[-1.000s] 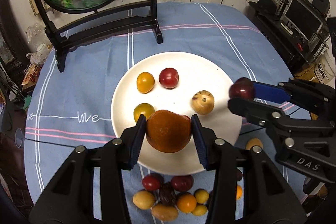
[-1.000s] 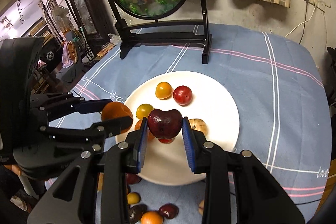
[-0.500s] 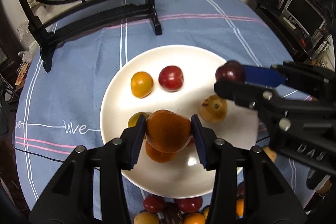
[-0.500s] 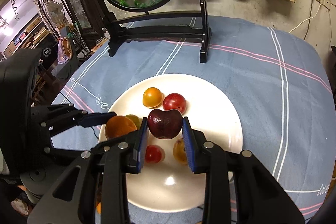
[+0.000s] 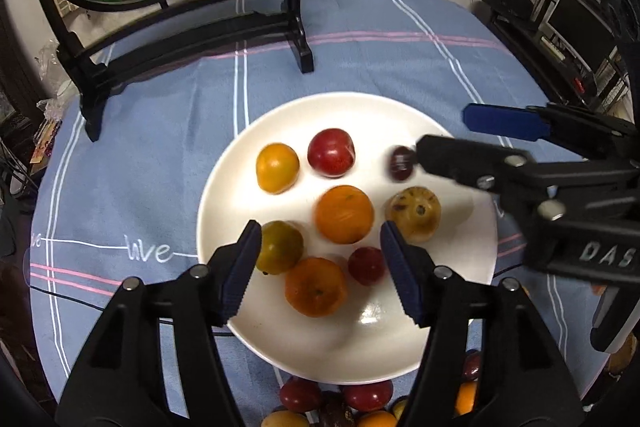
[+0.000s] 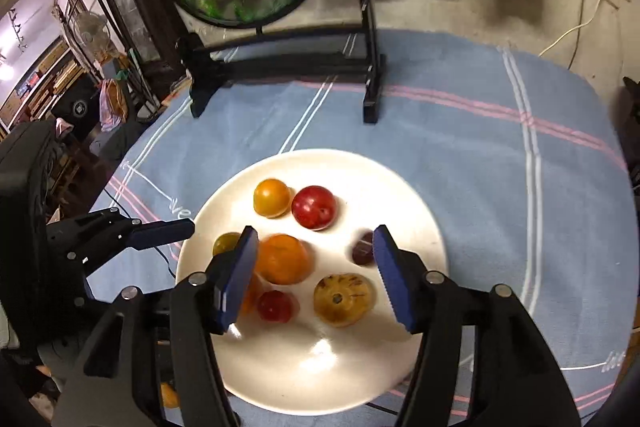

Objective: Organize fruits
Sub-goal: 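Move both open grippers back over the fruit pile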

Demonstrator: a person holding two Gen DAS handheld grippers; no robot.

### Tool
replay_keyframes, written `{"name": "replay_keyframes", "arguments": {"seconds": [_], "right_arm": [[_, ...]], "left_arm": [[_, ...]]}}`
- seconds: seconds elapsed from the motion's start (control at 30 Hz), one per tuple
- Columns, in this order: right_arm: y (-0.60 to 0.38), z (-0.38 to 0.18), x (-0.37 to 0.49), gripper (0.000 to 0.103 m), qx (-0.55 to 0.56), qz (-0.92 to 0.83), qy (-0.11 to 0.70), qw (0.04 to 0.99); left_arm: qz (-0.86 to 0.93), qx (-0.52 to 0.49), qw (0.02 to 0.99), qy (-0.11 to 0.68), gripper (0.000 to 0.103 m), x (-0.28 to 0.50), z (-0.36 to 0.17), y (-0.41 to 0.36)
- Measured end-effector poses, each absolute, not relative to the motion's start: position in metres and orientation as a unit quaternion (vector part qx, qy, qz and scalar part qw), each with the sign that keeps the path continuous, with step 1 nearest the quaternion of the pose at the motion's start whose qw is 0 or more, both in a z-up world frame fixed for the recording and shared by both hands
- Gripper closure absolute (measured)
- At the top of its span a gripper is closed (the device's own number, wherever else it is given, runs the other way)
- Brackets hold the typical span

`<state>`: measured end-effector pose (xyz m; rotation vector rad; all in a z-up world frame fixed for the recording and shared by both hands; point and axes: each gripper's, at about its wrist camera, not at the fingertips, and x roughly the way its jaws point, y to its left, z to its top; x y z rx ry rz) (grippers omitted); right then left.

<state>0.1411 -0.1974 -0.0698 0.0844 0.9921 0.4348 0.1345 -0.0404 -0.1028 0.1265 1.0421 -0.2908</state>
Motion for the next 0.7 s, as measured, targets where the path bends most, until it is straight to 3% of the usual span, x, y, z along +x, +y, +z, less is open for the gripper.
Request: {"name": "replay_keyframes", "arguments": {"seconds": [0.33,0.7], "right_arm": [[-0.229,-0.010,0.065,0.042,0.036,0.210,0.420,0.882],[-0.200,-0.128,-0.070,0.043,-0.054,0.214,0.542,0.811]], "left_arm": [[-0.128,0.014,0.890,0.438,0.034,0.095,-0.037,0.010],[-0.100,0.009,0.860,0.500,0.032,0.005,-0.085,0.065]]}}
